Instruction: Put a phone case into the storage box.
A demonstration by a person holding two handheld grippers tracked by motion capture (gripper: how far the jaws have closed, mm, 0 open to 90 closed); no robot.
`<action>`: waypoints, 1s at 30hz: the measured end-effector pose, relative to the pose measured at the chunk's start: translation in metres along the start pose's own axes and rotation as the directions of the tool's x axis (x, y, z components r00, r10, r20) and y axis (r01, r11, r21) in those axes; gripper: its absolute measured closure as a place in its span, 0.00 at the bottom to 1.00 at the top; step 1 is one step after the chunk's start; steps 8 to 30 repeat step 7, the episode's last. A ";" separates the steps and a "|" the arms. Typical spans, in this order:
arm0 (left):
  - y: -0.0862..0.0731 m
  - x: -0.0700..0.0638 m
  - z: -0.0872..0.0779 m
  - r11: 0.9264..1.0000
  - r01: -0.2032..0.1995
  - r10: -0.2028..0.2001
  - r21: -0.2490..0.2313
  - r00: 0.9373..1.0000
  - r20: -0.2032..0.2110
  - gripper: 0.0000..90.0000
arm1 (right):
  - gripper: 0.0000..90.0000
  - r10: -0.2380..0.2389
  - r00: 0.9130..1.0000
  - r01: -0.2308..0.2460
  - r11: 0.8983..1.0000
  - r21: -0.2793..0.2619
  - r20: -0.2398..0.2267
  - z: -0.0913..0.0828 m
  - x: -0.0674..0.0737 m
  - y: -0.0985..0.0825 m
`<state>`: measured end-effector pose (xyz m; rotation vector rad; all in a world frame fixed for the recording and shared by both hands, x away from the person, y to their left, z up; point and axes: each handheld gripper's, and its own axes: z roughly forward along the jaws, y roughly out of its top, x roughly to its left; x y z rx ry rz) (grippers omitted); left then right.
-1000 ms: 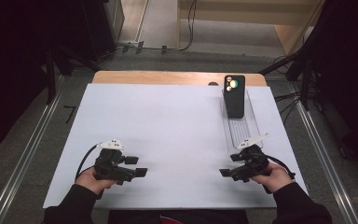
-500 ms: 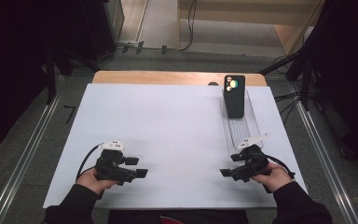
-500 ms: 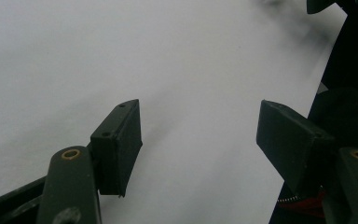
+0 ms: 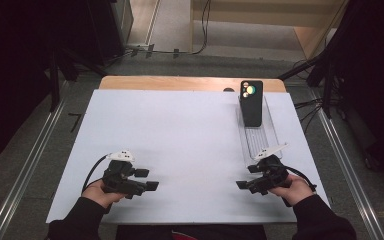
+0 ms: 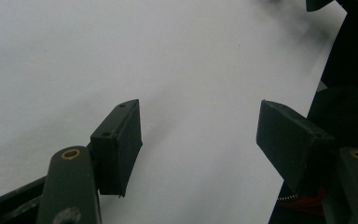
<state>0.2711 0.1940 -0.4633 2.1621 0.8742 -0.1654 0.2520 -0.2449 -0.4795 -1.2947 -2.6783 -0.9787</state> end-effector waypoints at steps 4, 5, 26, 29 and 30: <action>0.000 0.000 0.000 1.000 0.002 -0.002 0.000 1.000 0.001 0.34 | 0.21 -0.002 1.000 0.002 1.000 0.001 0.004 0.000 0.000 0.000; 0.000 0.001 0.000 1.000 0.001 -0.001 0.001 1.000 0.001 0.34 | 0.21 -0.003 1.000 0.003 1.000 -0.001 0.007 0.000 0.000 0.000; 0.000 0.001 0.000 1.000 0.000 0.000 0.006 1.000 -0.002 0.34 | 0.21 -0.011 1.000 0.012 1.000 -0.008 0.009 0.001 -0.001 -0.001; 0.000 0.001 0.000 1.000 0.000 0.000 0.006 1.000 -0.002 0.34 | 0.21 -0.011 1.000 0.012 1.000 -0.008 0.009 0.001 -0.001 -0.001; 0.000 0.001 0.000 1.000 0.000 0.000 0.006 1.000 -0.002 0.34 | 0.21 -0.011 1.000 0.012 1.000 -0.008 0.009 0.001 -0.001 -0.001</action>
